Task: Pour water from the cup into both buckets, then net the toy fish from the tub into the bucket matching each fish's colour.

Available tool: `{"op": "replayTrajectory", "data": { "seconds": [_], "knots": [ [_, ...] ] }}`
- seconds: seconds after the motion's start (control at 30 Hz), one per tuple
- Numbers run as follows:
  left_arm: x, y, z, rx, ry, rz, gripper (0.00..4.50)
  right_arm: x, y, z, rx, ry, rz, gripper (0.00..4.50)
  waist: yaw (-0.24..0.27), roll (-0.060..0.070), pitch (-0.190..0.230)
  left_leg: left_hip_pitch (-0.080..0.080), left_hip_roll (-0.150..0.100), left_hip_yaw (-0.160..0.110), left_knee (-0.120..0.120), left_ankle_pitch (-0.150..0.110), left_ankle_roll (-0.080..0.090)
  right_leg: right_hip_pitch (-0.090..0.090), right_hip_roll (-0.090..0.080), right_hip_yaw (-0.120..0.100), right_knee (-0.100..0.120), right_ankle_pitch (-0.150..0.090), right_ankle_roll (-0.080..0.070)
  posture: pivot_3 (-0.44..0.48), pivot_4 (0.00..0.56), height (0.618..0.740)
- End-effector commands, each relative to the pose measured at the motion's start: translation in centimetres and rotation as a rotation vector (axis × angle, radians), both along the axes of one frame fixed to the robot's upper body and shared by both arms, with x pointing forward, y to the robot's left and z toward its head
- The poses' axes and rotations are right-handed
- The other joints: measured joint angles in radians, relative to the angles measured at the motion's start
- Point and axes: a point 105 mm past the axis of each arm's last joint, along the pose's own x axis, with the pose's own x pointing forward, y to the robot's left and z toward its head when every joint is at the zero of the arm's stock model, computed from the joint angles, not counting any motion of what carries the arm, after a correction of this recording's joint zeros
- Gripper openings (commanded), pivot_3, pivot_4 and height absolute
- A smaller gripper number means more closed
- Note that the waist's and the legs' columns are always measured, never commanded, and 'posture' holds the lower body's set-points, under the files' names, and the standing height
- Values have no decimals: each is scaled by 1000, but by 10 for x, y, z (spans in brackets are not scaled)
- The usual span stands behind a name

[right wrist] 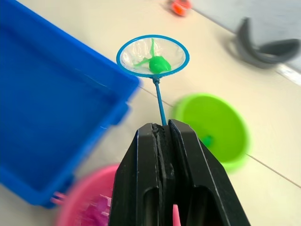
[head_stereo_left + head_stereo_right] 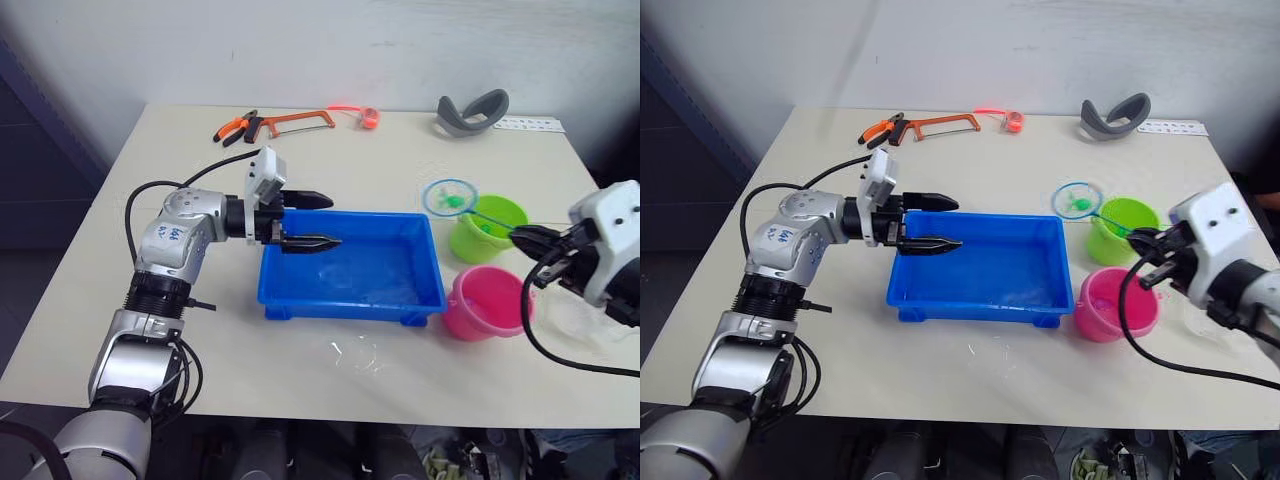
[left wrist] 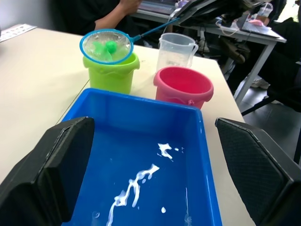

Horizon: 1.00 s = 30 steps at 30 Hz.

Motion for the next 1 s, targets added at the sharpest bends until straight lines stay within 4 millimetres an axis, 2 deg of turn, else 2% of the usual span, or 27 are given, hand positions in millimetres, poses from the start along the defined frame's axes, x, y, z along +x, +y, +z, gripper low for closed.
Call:
{"op": "replayTrajectory", "data": {
  "seconds": [0.03,0.2,0.33,0.47,0.53,0.67,0.8,0.93,1.0],
  "knots": [
    [-6,-7,14,-10,-59,-41,4476,4,-31,13,-158,-80,-120,0,0,0,0,0,0,0,0,0,0,0,0,0,0,0,0,0,150,740],
    [-12,-7,18,-19,-71,-46,4476,16,-52,4,-425,-80,-127,0,-1,0,0,0,0,1,2,0,0,0,0,1,-1,0,0,0,150,740],
    [-15,-2,19,-19,-72,-25,4476,25,-55,1,-817,-114,-21,0,-2,1,0,1,0,1,2,0,0,0,0,1,-1,0,0,0,150,740],
    [-14,3,18,-17,-70,-1,4476,28,-58,1,-1333,-159,153,0,-4,2,1,1,0,3,2,1,-1,-1,0,2,-1,0,0,0,150,740],
    [-14,4,19,-17,-70,5,4476,29,-63,3,-1391,-161,169,0,-7,2,1,1,0,3,2,1,-1,-1,1,3,0,0,0,0,150,740],
    [-14,6,19,-16,-69,7,4476,30,-61,14,-1459,-228,186,0,-6,2,1,1,1,3,3,2,-2,-1,1,3,-1,0,0,0,150,740],
    [-19,5,15,6,-52,-26,4476,26,-61,23,-1288,-251,138,0,-7,2,1,1,1,3,3,2,-3,0,2,3,-1,0,0,0,150,740],
    [-42,14,7,75,-25,-119,4476,11,-33,24,-651,-284,141,0,-7,1,1,2,3,0,3,2,-5,2,4,1,-1,0,0,0,150,740],
    [-51,18,5,91,-3,-138,4476,1,-14,23,-427,-263,200,0,-9,1,1,2,3,0,2,2,-5,2,4,1,0,0,0,0,150,740]
  ]
}}
